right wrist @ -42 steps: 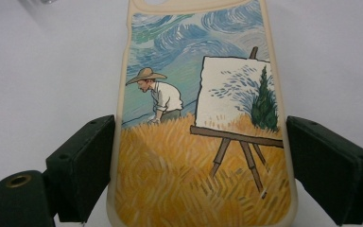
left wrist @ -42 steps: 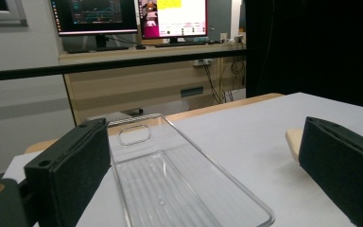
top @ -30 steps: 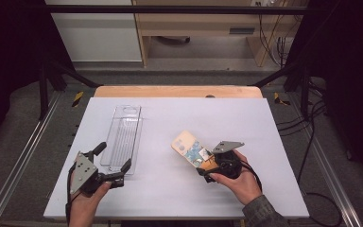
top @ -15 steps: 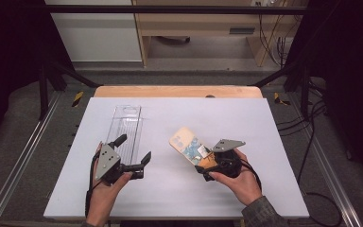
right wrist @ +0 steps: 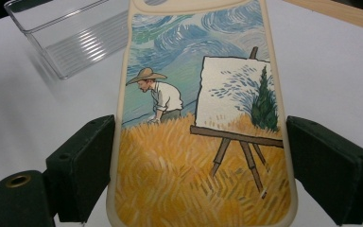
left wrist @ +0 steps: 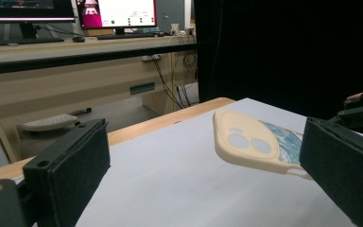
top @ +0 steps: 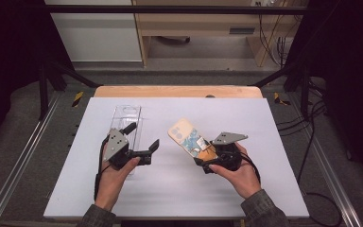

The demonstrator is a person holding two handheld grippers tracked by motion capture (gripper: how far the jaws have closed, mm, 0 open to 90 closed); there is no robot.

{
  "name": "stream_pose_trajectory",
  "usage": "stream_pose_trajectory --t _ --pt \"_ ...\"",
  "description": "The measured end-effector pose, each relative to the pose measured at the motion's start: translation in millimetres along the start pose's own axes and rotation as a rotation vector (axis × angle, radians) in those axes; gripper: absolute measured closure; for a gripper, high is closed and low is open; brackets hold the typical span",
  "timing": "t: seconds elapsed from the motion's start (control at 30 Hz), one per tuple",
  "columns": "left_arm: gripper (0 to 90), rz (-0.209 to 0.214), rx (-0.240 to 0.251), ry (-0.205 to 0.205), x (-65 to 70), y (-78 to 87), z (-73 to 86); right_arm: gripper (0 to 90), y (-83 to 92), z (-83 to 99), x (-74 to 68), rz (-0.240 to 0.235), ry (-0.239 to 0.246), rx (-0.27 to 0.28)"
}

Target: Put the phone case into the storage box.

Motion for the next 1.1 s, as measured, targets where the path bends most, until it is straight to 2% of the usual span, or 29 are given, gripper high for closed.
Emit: stream_pose_trajectory --t 0.17,0.37,0.6,0.7,0.93,1.1 --pt "2.3 0.004 -0.003 -0.014 5.8 -1.7 -3.9 12.3 -0.2 0.5 -0.1 0.002 0.001 0.004" --pt "1.7 -0.004 -0.039 -0.035 13.1 -1.3 -2.1 12.4 7.3 -1.9 -5.2 -0.001 -0.007 0.050" --pt "1.6 0.009 -0.043 -0.019 15.8 -1.7 1.0 12.4 7.5 -1.4 -6.6 0.002 -0.013 0.061" --pt "1.8 0.014 -0.034 0.006 15.2 -2.6 3.7 12.4 6.6 -2.0 -5.5 -0.003 -0.012 0.065" --pt "1.7 0.026 -0.043 0.008 16.7 -5.7 8.0 12.4 7.9 -2.0 -5.1 -0.014 -0.031 0.086" --pt "1.6 0.035 -0.050 0.036 20.5 -6.3 12.9 12.4 11.9 -2.4 -6.6 -0.020 -0.037 0.104"
Point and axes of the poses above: each handheld gripper's, and its own axes: y roughly backward along the jaws, z roughly out of its underside, x roughly to its right, the point moved 1 cm from there along -y, roughly forward along the jaws, and after that the axes turned 7 degrees about x, right-handed, at the moved point
